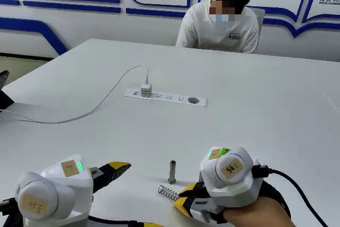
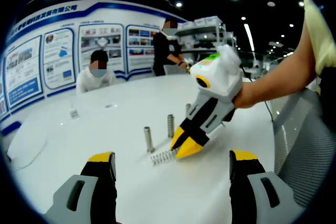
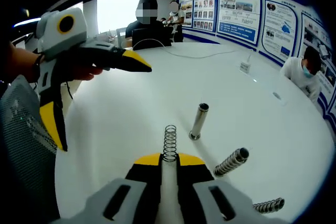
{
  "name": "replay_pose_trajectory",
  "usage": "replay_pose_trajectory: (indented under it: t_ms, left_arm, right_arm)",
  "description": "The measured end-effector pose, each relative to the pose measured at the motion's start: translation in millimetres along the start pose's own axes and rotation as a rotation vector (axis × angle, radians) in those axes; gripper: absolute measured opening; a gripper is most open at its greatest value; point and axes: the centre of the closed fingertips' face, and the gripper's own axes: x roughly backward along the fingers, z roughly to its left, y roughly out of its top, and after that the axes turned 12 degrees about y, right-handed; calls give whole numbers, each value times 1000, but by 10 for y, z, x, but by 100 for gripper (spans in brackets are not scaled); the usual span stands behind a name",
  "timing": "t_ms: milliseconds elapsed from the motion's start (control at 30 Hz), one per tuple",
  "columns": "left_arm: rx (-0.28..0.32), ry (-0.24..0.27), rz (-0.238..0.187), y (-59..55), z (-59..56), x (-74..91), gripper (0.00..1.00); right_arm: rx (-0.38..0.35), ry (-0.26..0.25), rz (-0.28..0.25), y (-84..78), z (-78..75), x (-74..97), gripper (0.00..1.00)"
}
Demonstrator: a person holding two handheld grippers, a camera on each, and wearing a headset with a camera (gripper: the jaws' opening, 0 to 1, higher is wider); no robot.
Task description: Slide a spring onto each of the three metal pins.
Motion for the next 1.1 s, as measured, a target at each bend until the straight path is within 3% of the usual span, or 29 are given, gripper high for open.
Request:
replay_pose_trajectory:
  t_ms: [700,900,1100]
  left_arm:
    - [-25,-35,7,-29,-102,-38,86]
    - [-61,-54,14,-79,-161,-60,79]
    - [-130,-63,25,-132,-188,-87,63]
  right_arm:
    - [29,-2,0,206,90,291,12]
    - [22,18,-5,280,184,363,12]
    - [11,49,-6,351,278,417,12]
